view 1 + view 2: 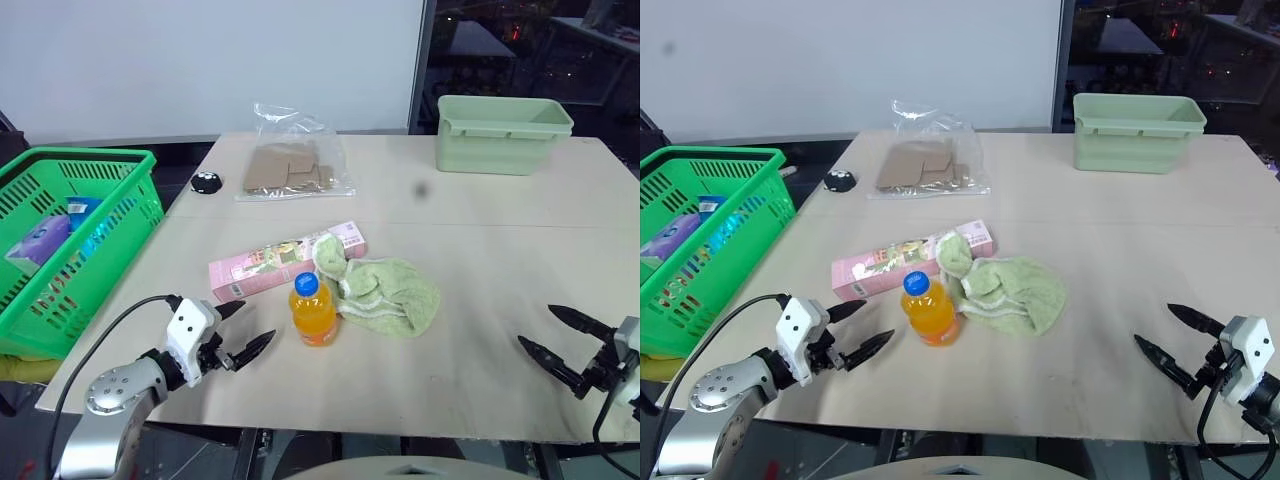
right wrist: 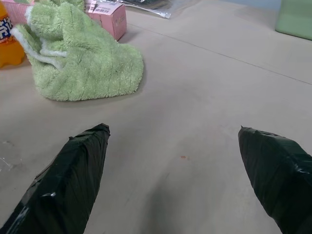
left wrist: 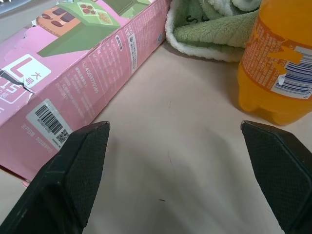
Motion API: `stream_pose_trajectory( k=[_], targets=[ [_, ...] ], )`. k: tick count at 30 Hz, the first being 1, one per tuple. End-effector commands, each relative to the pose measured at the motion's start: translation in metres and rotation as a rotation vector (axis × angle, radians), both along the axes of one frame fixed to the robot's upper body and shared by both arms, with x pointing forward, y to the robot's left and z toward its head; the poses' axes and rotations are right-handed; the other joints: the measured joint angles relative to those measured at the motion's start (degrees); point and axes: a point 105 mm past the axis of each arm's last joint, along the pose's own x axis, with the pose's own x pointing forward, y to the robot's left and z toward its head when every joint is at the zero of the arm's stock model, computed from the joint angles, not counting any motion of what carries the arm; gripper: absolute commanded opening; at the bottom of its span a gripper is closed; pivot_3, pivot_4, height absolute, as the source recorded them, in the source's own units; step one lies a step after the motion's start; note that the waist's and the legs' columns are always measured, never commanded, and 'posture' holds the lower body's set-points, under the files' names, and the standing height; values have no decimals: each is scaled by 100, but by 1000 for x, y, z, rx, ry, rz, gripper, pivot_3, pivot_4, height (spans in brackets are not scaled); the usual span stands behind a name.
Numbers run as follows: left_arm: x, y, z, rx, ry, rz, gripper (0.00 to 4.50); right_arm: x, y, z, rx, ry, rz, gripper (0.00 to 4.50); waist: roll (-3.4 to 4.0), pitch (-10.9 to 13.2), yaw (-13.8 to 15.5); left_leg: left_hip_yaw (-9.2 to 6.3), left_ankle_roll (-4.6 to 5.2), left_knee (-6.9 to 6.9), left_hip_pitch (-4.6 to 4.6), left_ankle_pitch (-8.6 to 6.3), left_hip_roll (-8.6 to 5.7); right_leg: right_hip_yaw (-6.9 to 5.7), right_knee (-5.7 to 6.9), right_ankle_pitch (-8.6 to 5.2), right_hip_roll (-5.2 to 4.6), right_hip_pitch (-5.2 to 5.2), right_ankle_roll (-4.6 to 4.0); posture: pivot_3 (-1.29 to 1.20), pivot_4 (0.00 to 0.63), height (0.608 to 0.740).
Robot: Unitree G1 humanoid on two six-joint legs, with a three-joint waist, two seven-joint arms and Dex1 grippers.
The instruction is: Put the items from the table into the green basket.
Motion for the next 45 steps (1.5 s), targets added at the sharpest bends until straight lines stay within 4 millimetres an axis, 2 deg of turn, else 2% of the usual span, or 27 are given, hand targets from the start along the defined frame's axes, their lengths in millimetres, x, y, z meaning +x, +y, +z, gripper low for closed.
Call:
stream_pose_trajectory(
  k=[1,16,21,24,27,29,32,35,38,41,45],
  targets=[
    [3,-2,13,-1,-51,-18,4463,2,-1,7,-9,-31,14,4500,0,0,0,0,0,0,0,0,0,0,0,0,0,0,0,-150,0,740],
    [4,0,19,-8,-70,-22,4463,0,-13,-5,2,-11,21,4500,3,2,1,-3,0,0,-3,0,0,-4,-4,0,-1,0,-1,-147,0,740],
    [5,3,33,-4,-117,-47,4463,3,-14,-7,-7,7,26,4500,2,3,4,-4,0,0,-4,0,0,-5,-4,1,0,0,-1,-140,0,740],
    [8,16,60,-1,-135,-106,4463,15,9,2,-12,-15,93,4500,3,16,1,-11,0,-1,-5,0,2,-11,-5,1,3,-1,-1,-132,0,740],
    [5,23,89,29,-147,-228,4463,28,43,10,-8,-28,196,4500,12,12,-19,-18,-1,0,-29,0,10,-23,-1,6,5,-29,-7,-123,0,740],
    [2,28,102,72,-153,-285,4463,36,59,9,-44,-16,240,4500,19,8,-16,-12,-1,1,-41,0,10,-24,6,16,1,-52,-23,-123,0,740],
    [-17,43,117,111,-17,-379,4463,49,87,16,-56,-38,313,4500,19,8,-9,0,0,1,-59,3,6,-17,8,24,9,-79,-34,-113,0,740],
    [-18,58,141,191,-26,-382,4463,59,118,26,-27,-50,394,4500,13,16,4,-5,19,-8,-67,9,6,-23,2,23,32,-86,-33,-95,0,740],
    [-17,60,157,198,-79,-380,4463,68,134,19,-54,-10,410,4500,9,19,29,-17,17,-8,-68,9,15,-33,3,23,45,-86,-33,-82,0,740],
    [-23,64,167,202,-104,-389,4463,81,138,-1,-181,31,371,4500,6,21,36,-14,15,-9,-67,8,15,-31,3,23,44,-85,-33,-65,0,740],
    [-24,73,179,196,-147,-354,4463,85,139,-9,-178,112,363,4500,-4,30,47,-13,16,-9,-67,8,14,-29,3,24,45,-86,-34,-45,0,740]
  ],
)
